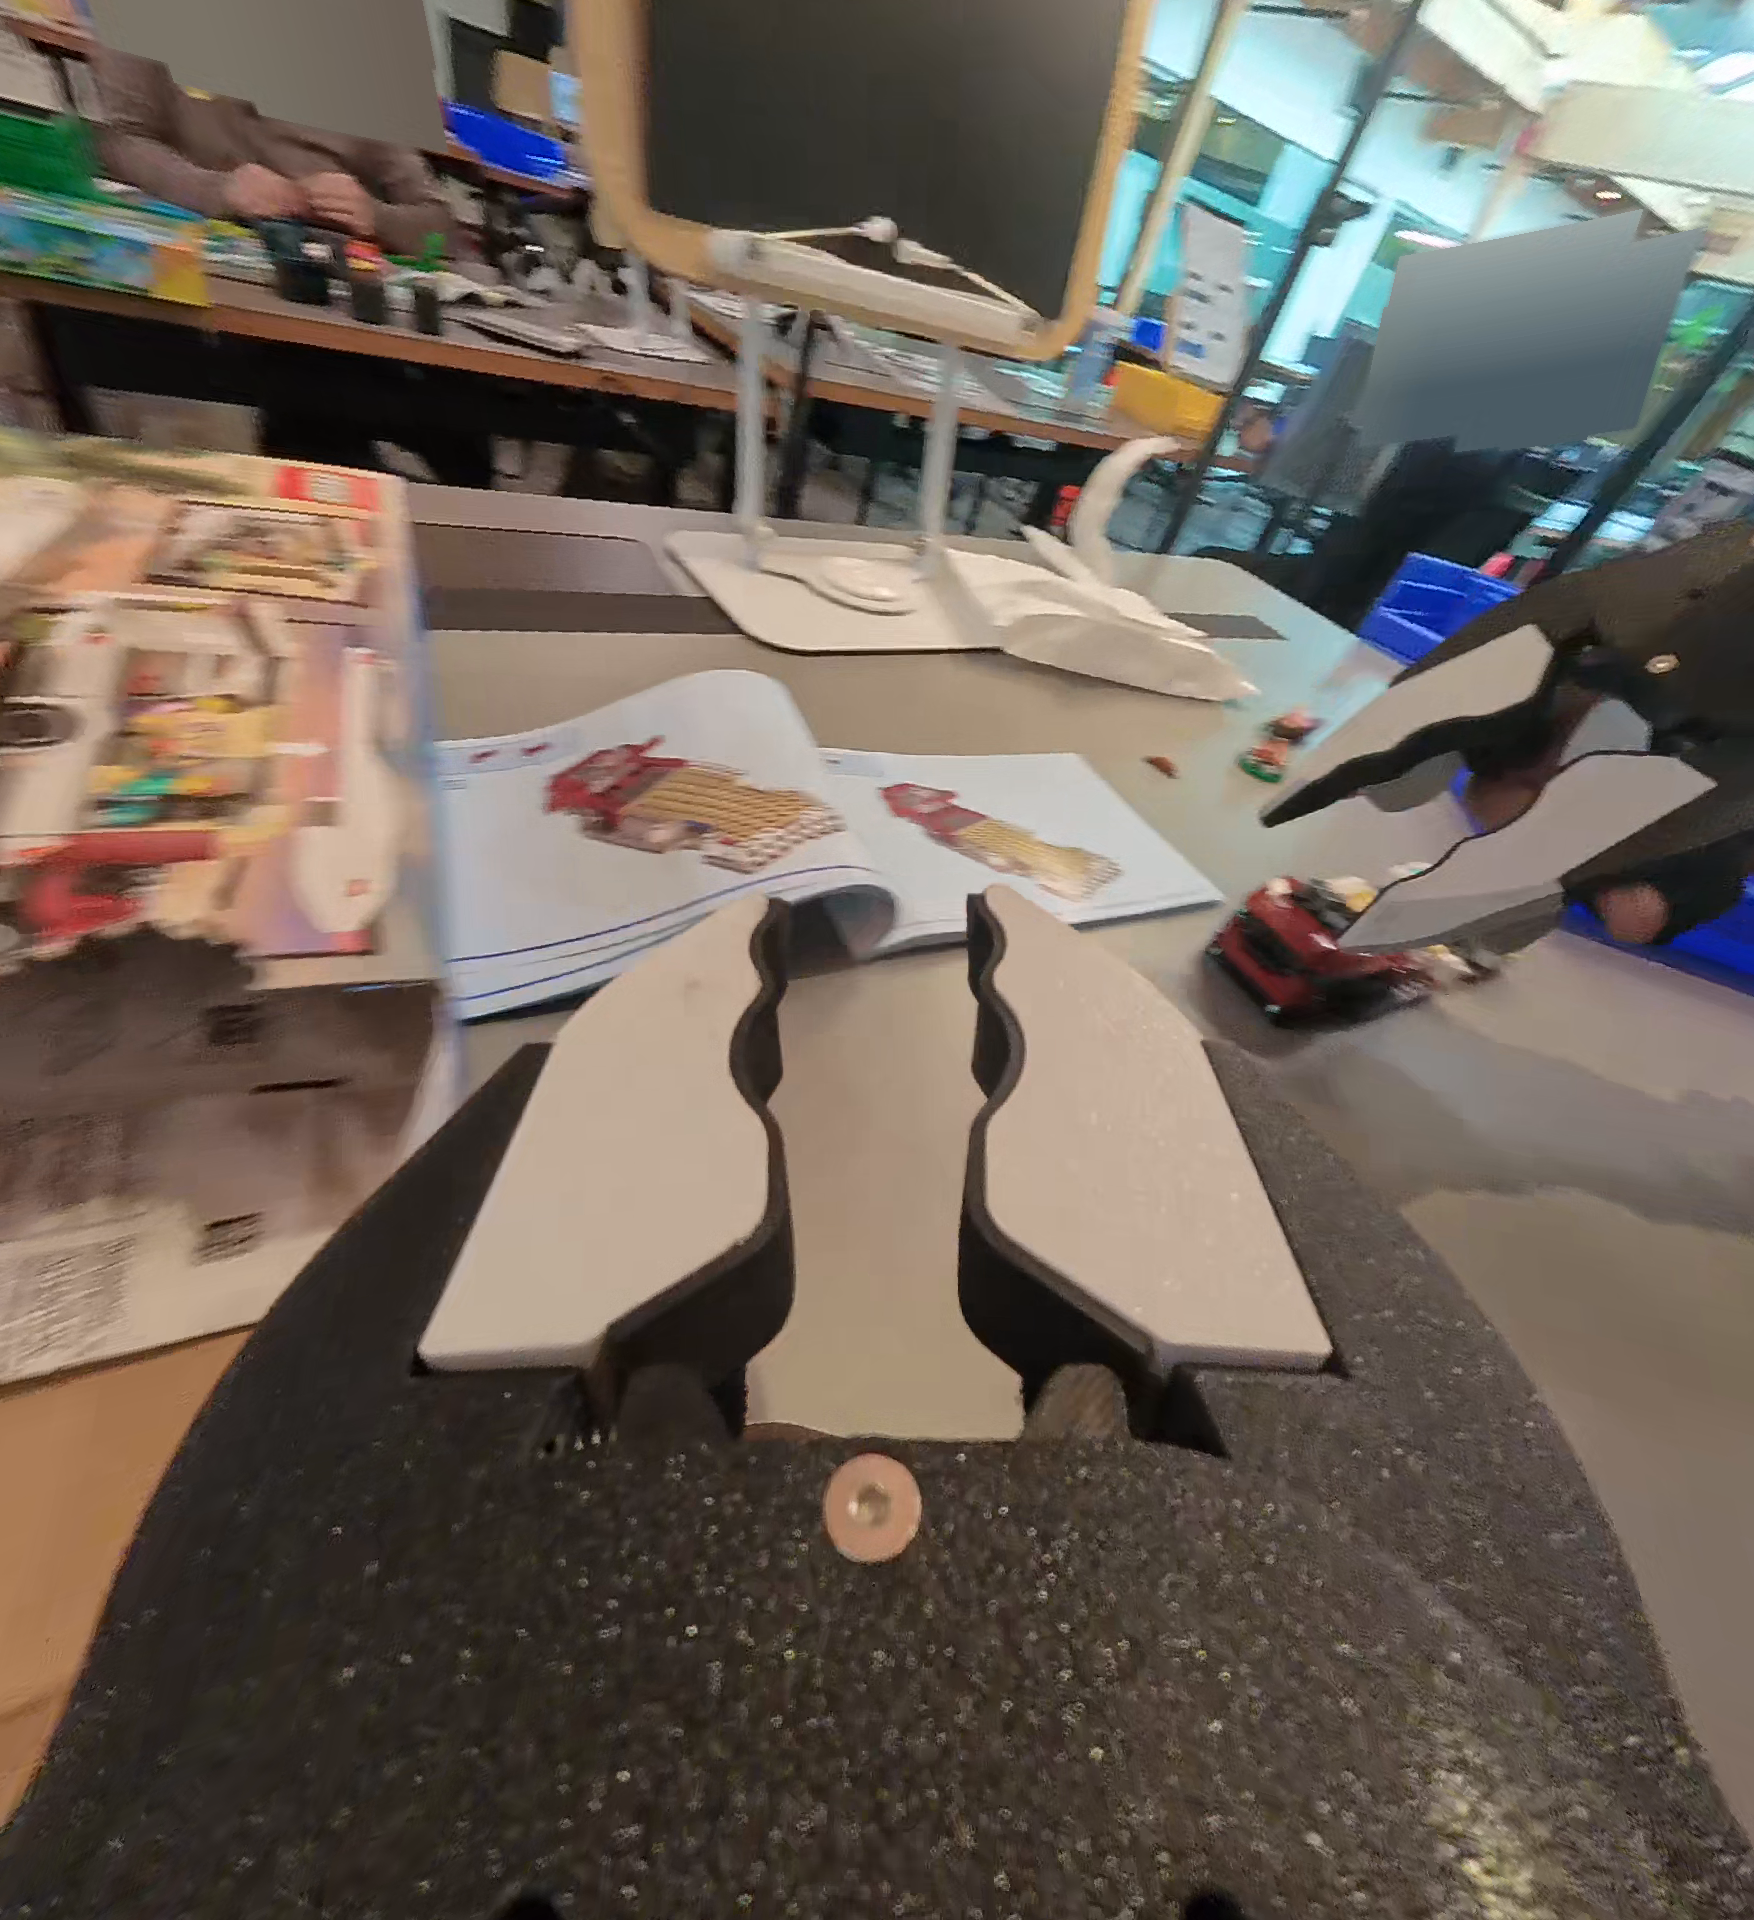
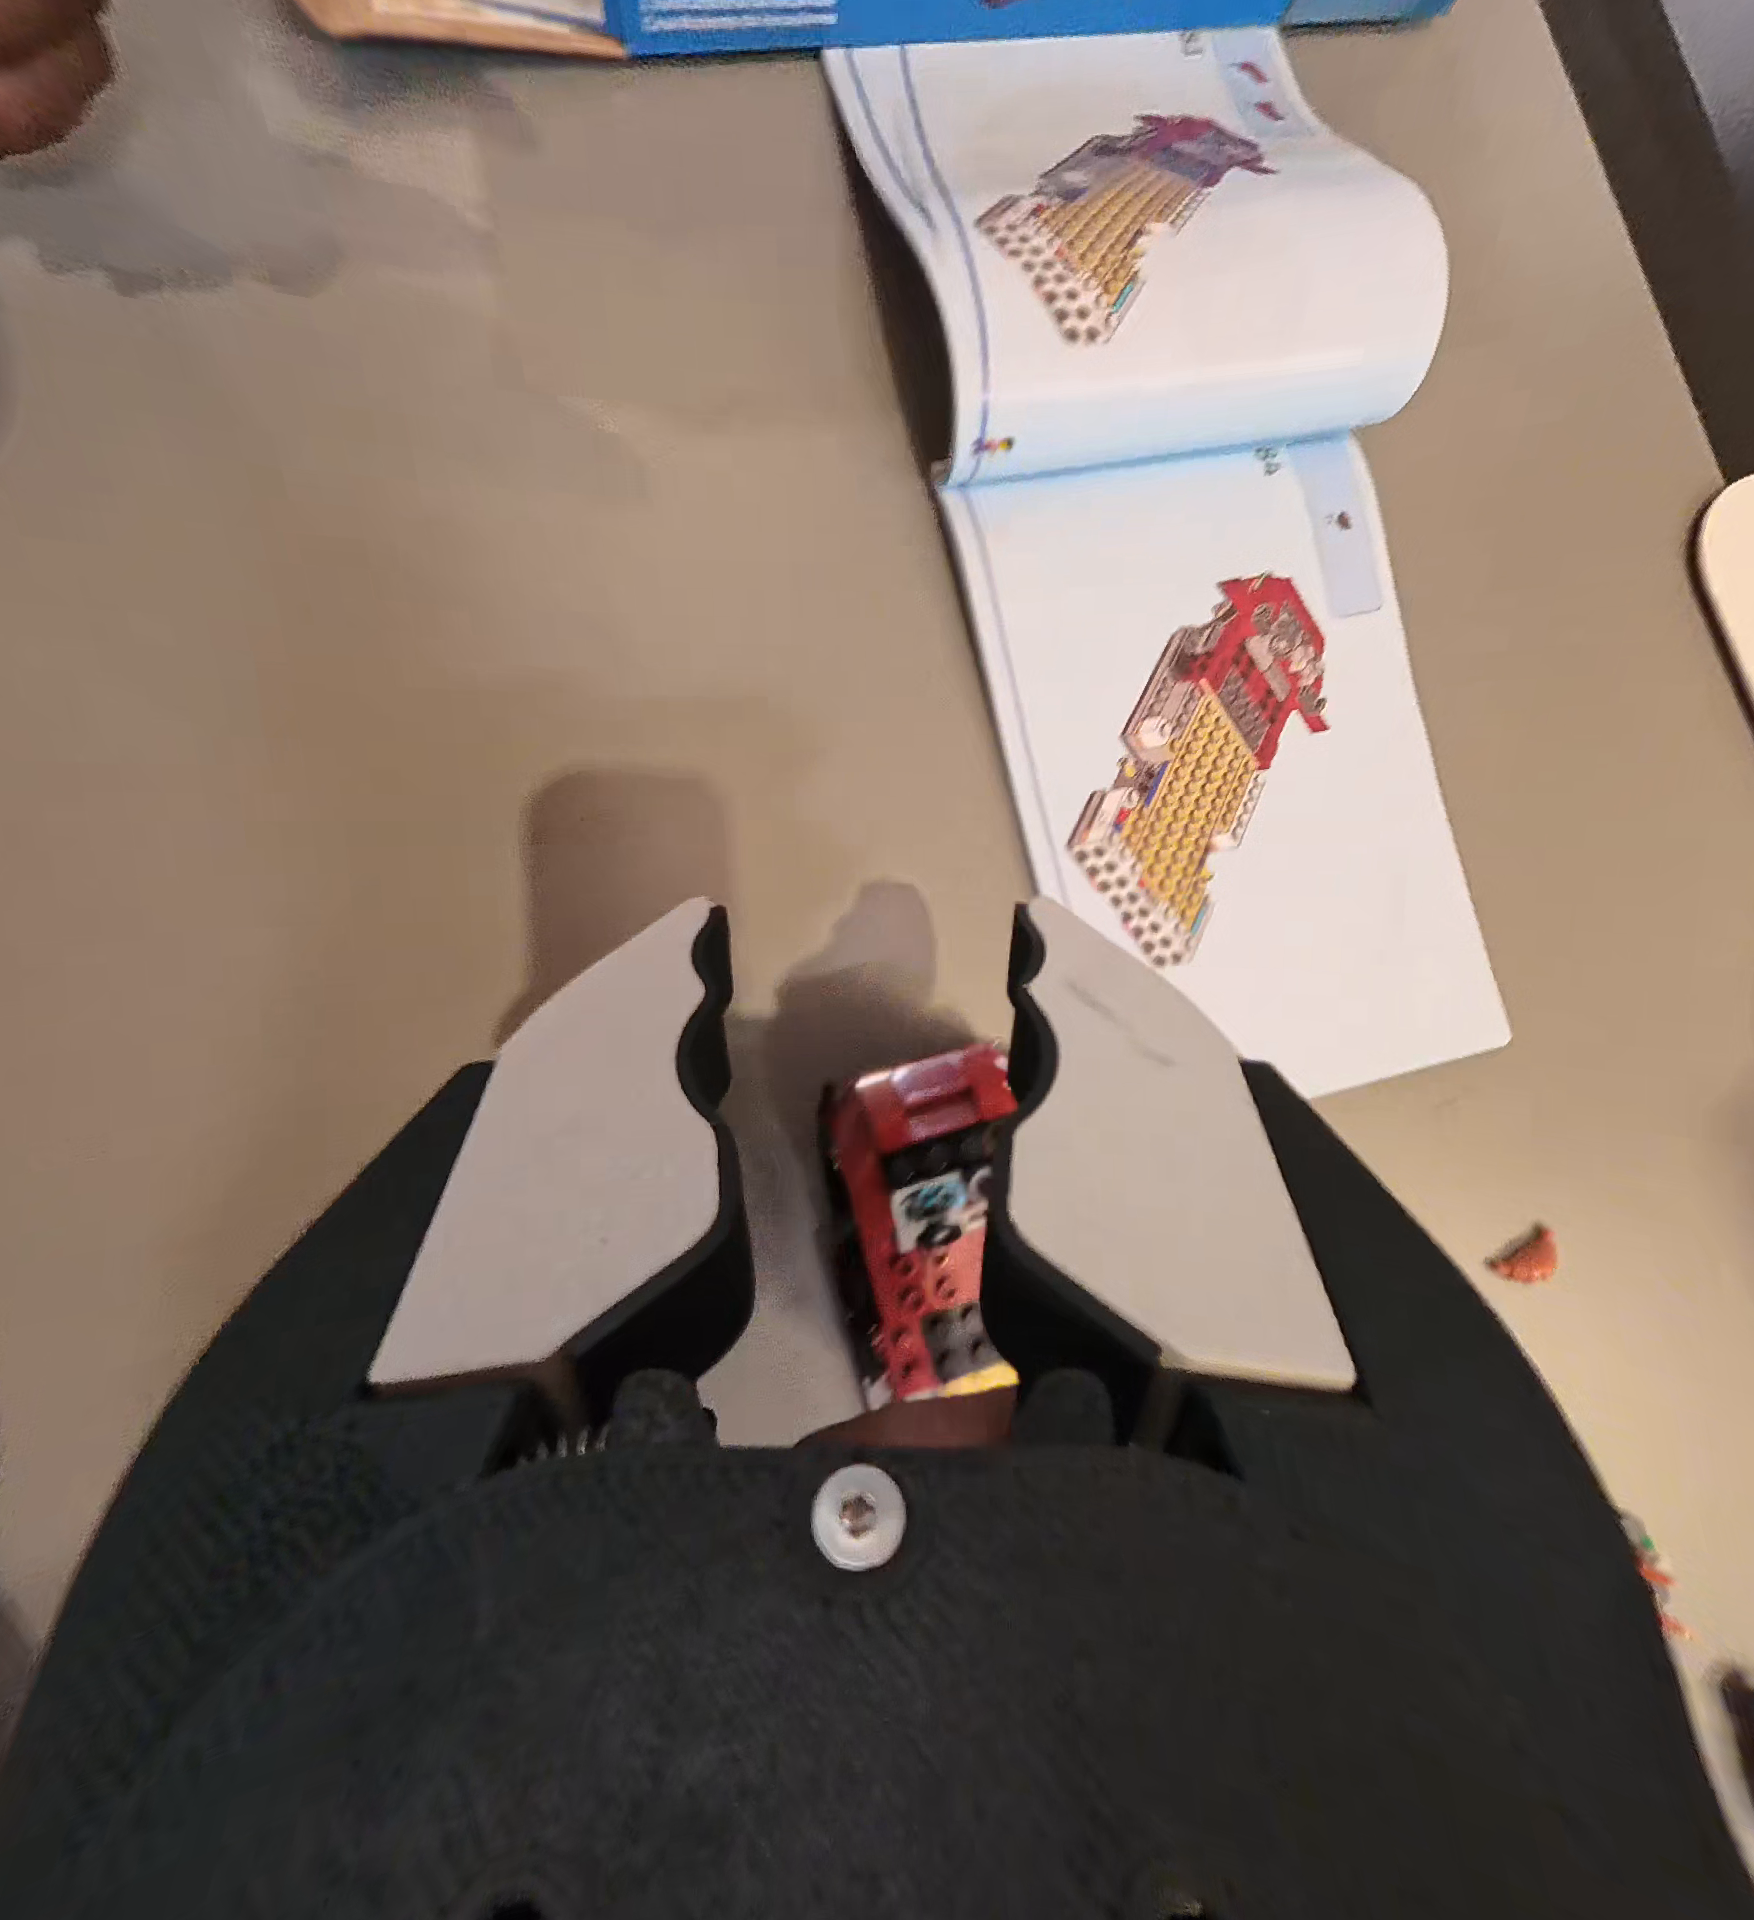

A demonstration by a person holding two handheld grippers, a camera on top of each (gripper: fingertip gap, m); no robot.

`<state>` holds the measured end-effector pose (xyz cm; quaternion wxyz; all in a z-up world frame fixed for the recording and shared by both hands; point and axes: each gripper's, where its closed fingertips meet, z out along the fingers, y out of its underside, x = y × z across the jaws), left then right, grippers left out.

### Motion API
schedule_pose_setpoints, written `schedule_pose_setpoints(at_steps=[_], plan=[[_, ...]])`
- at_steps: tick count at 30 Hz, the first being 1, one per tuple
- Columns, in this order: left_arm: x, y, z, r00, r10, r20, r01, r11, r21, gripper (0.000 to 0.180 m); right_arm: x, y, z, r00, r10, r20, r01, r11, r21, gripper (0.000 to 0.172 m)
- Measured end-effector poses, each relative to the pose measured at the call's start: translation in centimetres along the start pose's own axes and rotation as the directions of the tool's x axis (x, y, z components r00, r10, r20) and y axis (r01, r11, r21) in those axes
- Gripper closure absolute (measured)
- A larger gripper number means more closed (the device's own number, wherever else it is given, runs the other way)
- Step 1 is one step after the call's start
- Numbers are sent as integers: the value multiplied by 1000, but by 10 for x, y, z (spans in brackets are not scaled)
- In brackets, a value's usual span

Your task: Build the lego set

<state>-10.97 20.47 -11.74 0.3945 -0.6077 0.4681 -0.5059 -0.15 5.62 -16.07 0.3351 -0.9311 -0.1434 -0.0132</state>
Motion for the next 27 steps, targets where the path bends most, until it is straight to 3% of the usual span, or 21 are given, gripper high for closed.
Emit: schedule_pose_setpoints(at_steps=[7, 15, 21, 27], plan=[[71, 26, 32, 982, 26, -186, -43, 995, -89, 140, -40, 42, -22, 999, 26, 21, -27, 998, 60, 127], [130, 56, 61, 964, 77, -254, -126, 975, -181, 131, -73, 114, -16, 989, 107, 102, -117, 988, 97, 137], [157, 71, 83, 957, 146, -252, -205, 952, -226, 130, -72, 157, -57, 991, 117, 65, -122, 989, 78, 135], [160, 76, 103, 967, 143, -212, -199, 941, -273, 130, -53, 193, -139, 998, 40, -46, -38, 998, 52, 135]])
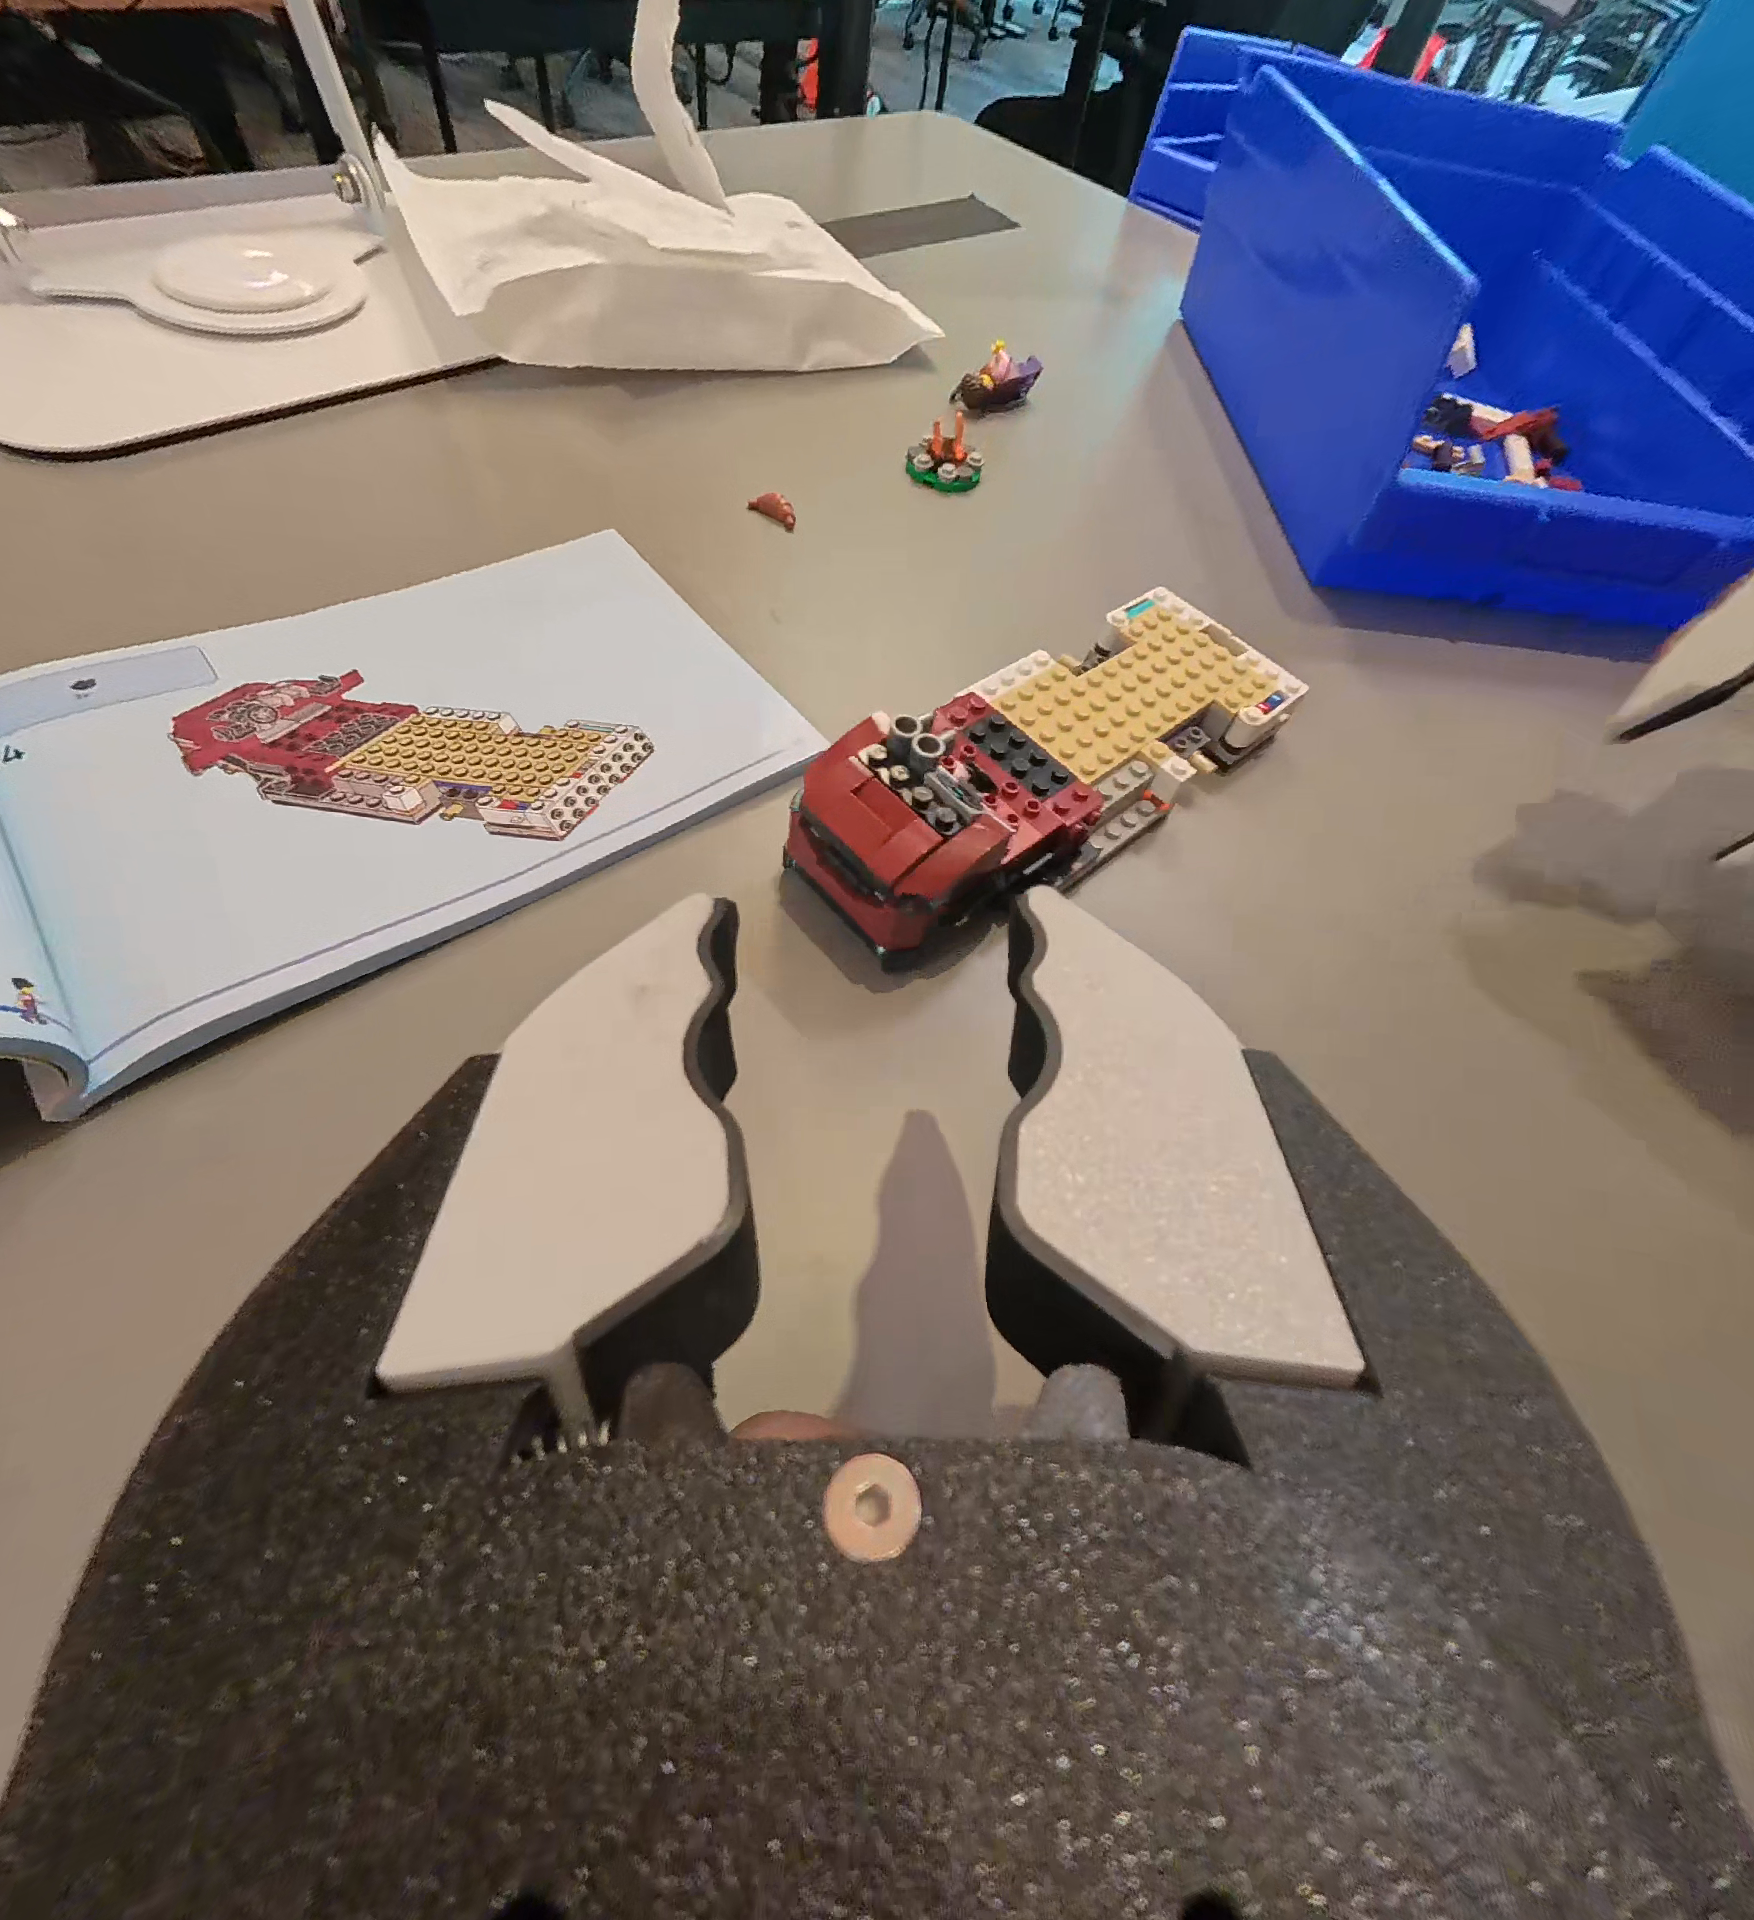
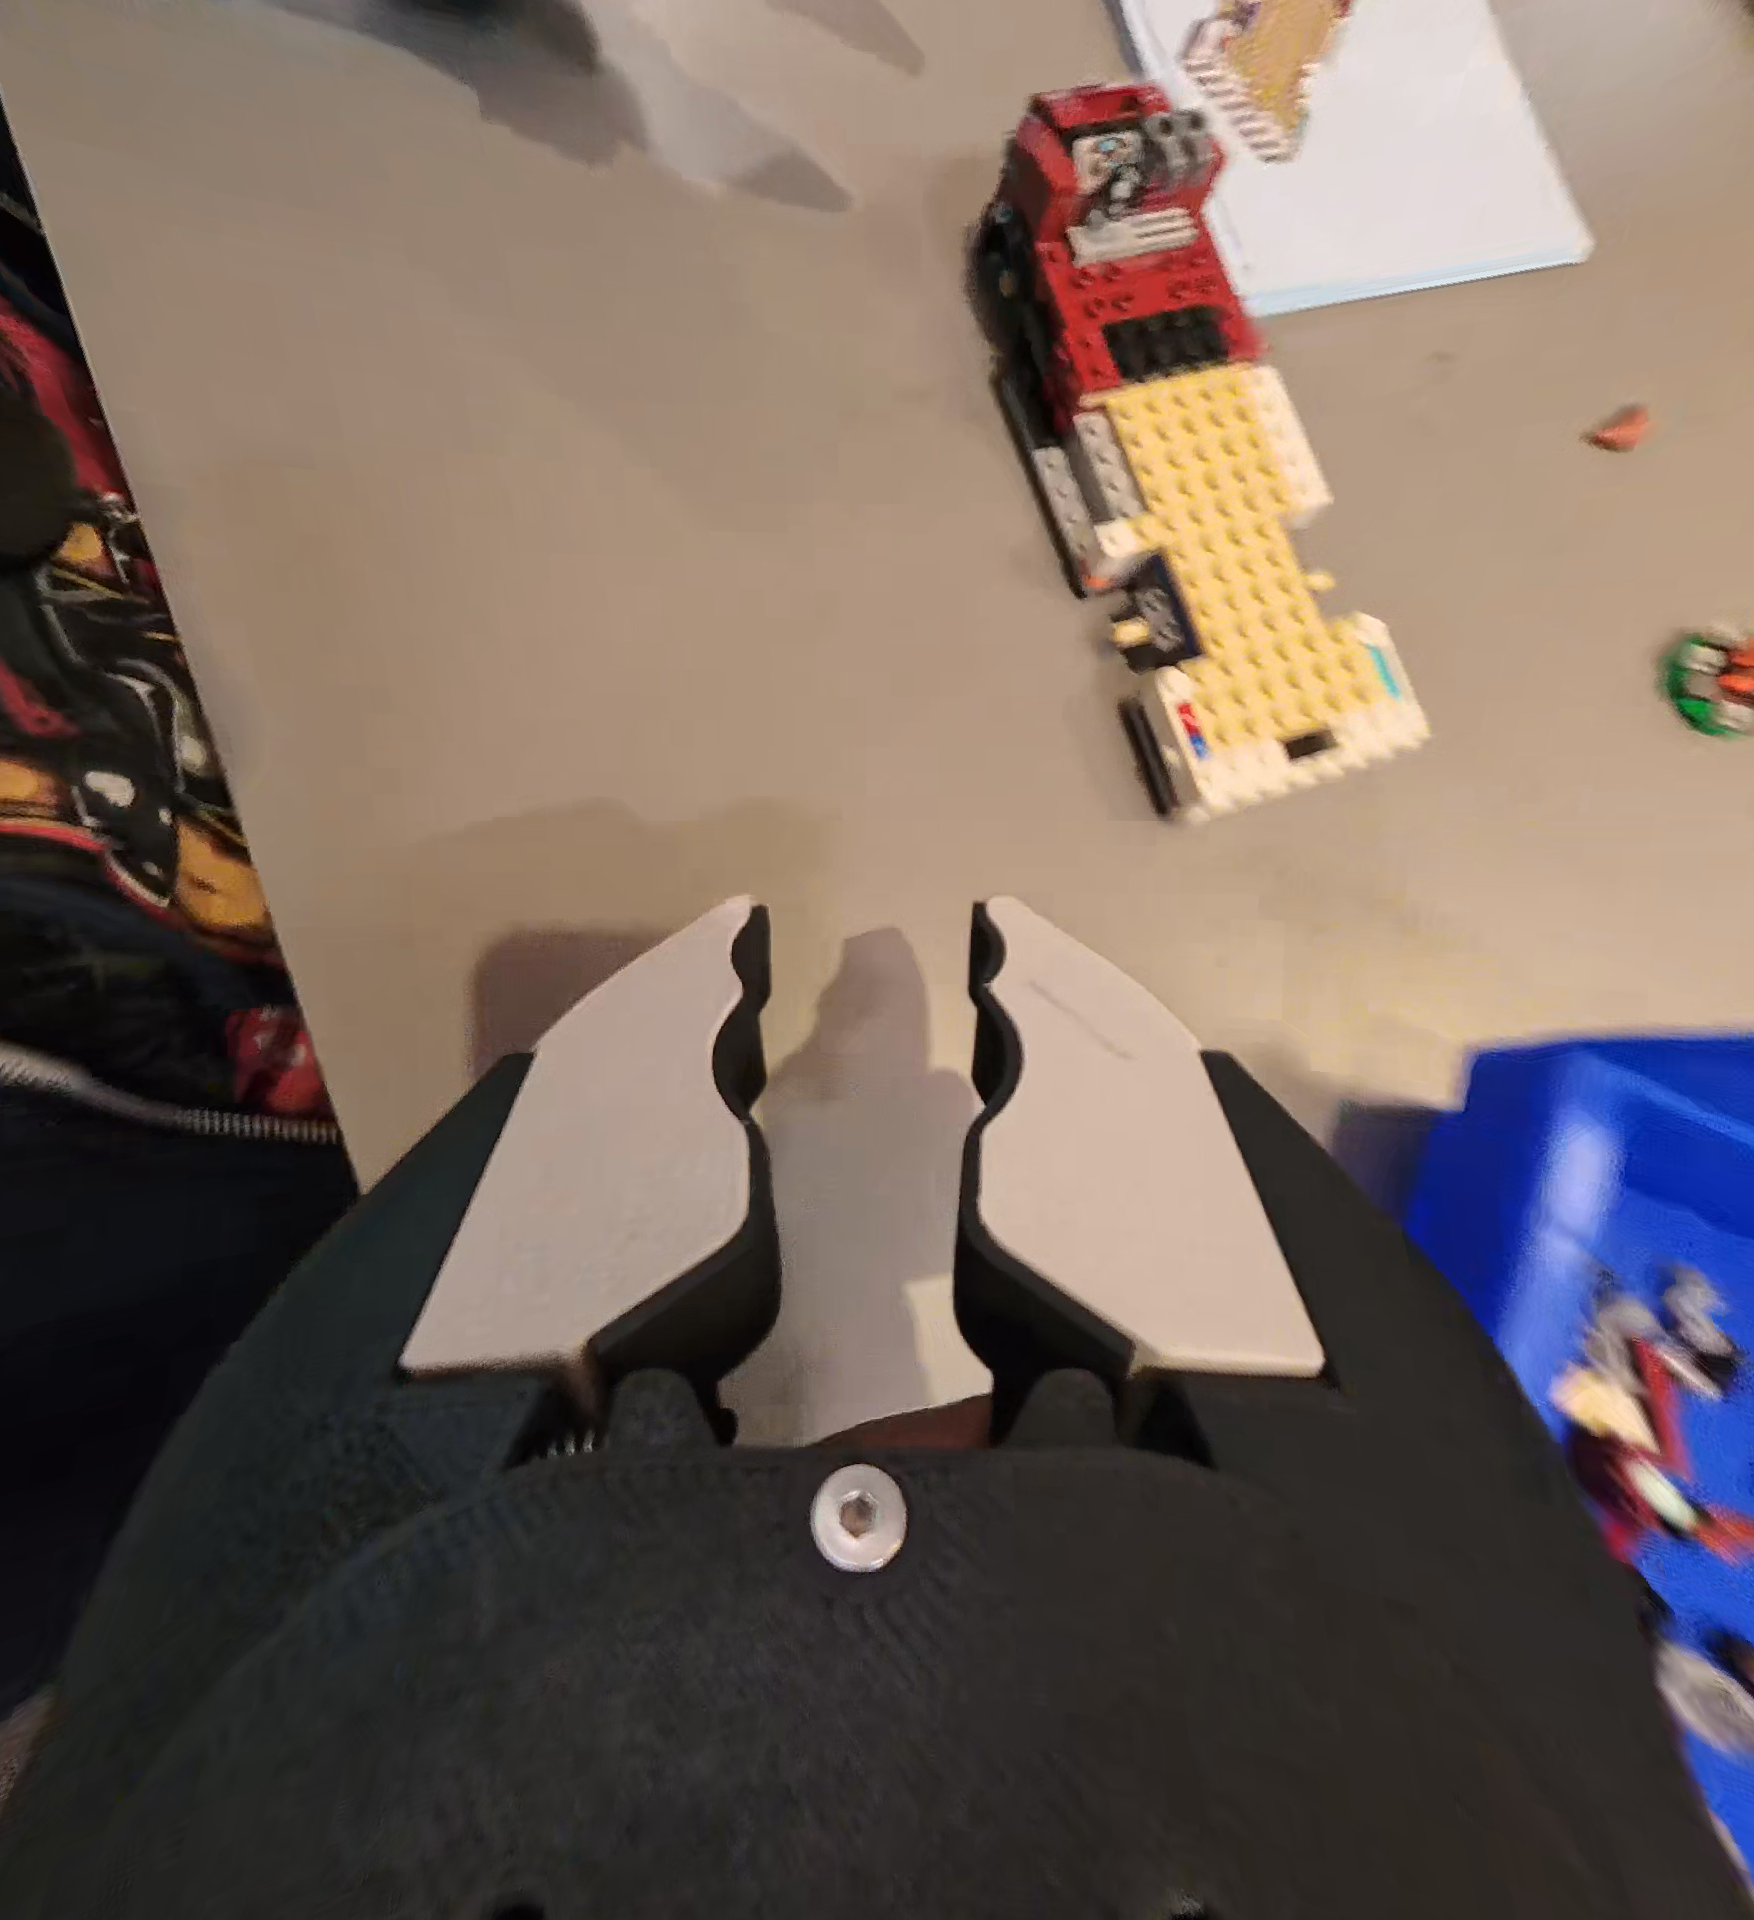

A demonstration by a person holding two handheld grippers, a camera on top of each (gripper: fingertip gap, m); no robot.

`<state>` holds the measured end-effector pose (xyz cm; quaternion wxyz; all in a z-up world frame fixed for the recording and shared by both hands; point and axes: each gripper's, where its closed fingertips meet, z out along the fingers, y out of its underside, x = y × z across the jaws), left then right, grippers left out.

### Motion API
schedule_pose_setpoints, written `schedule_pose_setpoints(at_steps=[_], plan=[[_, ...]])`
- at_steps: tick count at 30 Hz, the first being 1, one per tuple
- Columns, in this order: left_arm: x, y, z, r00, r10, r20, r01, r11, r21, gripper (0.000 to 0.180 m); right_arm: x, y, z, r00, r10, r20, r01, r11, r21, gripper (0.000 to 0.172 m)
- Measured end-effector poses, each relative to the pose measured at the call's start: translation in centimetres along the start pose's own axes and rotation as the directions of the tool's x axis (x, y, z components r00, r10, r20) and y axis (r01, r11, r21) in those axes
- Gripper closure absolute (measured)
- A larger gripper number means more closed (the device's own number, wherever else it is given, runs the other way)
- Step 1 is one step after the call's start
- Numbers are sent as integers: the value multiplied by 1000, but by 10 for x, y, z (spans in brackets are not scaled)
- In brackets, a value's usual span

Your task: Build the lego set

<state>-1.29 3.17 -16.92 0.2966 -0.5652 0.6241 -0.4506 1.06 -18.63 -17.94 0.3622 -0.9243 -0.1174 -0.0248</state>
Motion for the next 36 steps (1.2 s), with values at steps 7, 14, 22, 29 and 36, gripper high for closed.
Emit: schedule_pose_setpoints(at_steps=[7, 14, 22, 29, 36], plan=[[-17, 8, 9, 998, -32, 60, 35, 998, -46, 130, 91, 36, -105, 975, -111, -190, 93, 991, -100, 136], [-27, 6, 12, 997, -73, 39, 75, 996, -48, 132, 176, 88, -134, 972, -111, -209, 69, 978, -197, 140], [-23, 5, 17, 999, -32, 21, 33, 997, -64, 133, 207, 132, -134, 986, -162, -39, 136, 918, -373, 150], [-22, 8, 18, 999, -18, 36, 21, 996, -84, 133, 207, 165, -122, 996, -13, 93, 68, 787, -613, 161], [-16, 6, 16, 999, -30, -28, 28, 998, -64, 134, 227, 188, -131, 992, 113, 55, -18, 561, -828, 156]])
